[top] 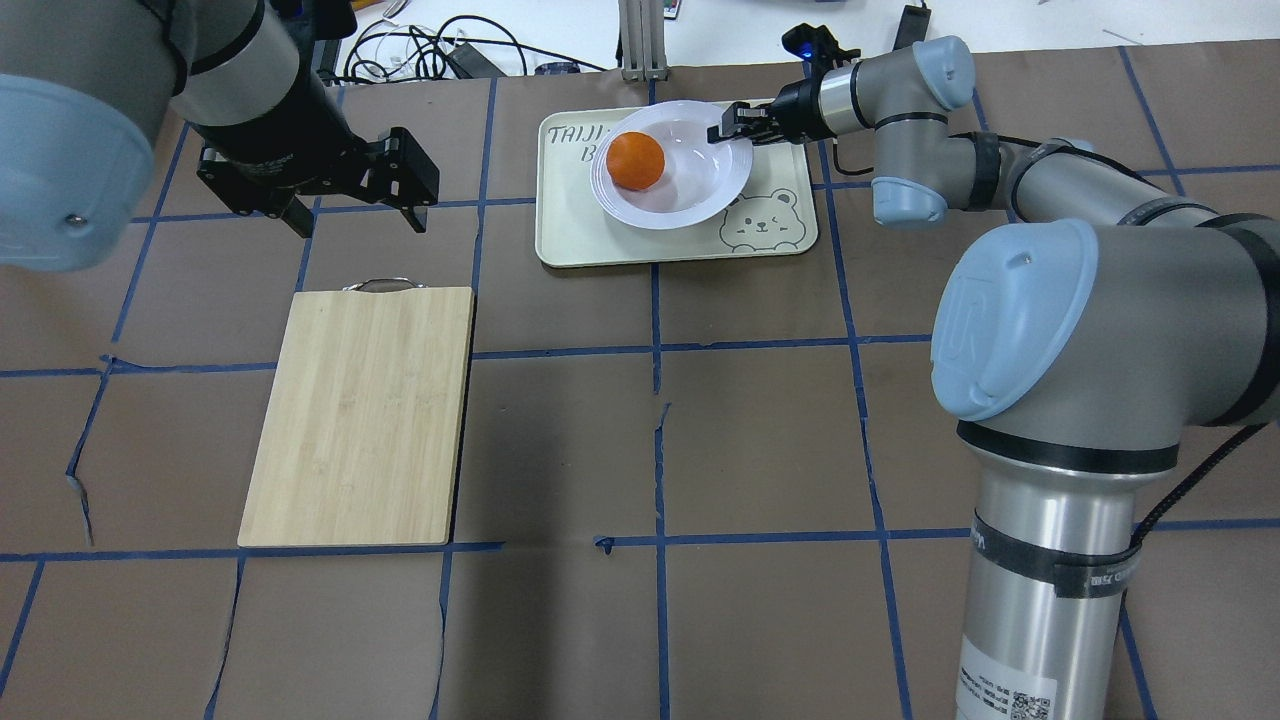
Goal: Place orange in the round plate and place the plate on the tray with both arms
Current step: 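Carry the plate with the right gripper onto the bear tray and lower it, then open the right gripper and pull it back from the plate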
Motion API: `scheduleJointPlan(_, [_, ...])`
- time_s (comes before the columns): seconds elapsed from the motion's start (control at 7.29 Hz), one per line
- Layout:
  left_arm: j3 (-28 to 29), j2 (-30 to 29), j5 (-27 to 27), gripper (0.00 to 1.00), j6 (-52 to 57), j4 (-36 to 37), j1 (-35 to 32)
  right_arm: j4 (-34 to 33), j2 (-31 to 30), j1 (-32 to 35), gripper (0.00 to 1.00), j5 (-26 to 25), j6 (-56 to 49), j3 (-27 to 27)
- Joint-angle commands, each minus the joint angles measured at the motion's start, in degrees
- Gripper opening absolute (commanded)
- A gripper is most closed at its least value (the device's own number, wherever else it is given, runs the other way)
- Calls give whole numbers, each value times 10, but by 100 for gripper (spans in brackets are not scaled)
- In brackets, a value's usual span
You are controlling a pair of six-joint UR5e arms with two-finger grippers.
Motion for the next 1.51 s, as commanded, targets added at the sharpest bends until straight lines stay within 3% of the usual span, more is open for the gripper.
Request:
scheduleJointPlan(0.0, [0,0,0,100,0,0,0,0,12,0,0,10,0,1])
scheduleJointPlan(0.14, [0,0,0,100,0,0,1,0,10,0,46,6,-1,-2])
scheduleJointPlan(0.27, [0,0,0,100,0,0,1,1,-1,0,99,-1,4,-2])
scheduleJointPlan(0.41, [0,0,0,100,0,0,1,2,-10,0,100,-4,6,-2])
scheduleJointPlan(0.55, [-1,0,0,100,0,0,1,2,-22,-1,100,-39,4,-4])
scheduleJointPlan(0.82, [-1,0,-1,100,0,0,1,17,-73,-1,100,-143,-4,-1])
scheduleJointPlan(0.96, [-3,0,0,100,0,0,1,82,-101,-1,100,-167,-6,-1])
scheduleJointPlan(1.37, [-2,0,1,100,1,0,3,362,-220,6,100,-291,-5,2])
